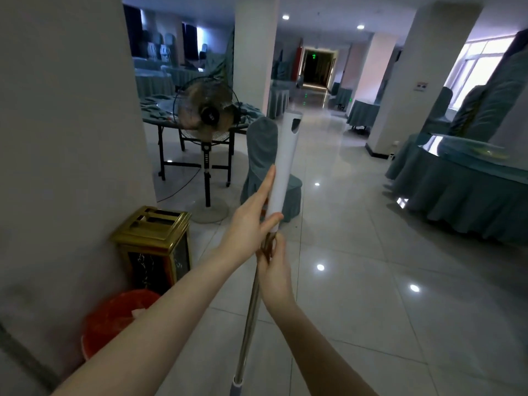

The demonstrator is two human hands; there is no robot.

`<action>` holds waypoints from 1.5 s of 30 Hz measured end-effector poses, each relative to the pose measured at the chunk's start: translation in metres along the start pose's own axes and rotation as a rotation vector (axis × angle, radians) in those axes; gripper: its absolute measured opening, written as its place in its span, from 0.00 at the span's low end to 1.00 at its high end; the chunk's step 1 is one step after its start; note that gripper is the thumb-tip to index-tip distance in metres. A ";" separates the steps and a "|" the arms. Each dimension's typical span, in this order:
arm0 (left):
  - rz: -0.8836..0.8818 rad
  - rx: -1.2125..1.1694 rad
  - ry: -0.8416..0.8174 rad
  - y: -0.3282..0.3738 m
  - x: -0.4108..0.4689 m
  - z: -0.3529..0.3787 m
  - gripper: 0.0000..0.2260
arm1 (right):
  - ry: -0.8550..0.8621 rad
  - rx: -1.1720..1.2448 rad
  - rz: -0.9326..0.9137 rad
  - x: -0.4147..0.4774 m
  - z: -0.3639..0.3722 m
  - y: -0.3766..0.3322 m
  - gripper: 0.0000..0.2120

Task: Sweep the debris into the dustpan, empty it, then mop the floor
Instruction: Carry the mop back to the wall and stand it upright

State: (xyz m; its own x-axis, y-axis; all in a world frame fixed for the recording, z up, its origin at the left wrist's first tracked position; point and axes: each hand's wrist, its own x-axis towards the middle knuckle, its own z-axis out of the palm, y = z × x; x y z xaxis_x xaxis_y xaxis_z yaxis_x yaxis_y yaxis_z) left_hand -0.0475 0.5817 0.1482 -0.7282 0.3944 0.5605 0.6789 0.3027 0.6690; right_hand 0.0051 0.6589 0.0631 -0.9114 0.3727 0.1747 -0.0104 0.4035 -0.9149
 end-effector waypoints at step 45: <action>-0.425 0.863 1.071 0.077 -0.346 -0.320 0.34 | -1.178 0.107 -0.773 -0.279 0.246 -0.171 0.32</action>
State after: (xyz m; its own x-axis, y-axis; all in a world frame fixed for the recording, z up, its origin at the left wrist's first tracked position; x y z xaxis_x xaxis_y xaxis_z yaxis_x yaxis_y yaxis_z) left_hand 0.2262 0.1912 0.1620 -0.3418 -0.5697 0.7474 -0.0420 0.8038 0.5935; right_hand 0.1595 0.2805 0.0812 -0.4659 -0.8381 0.2839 -0.6403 0.0978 -0.7619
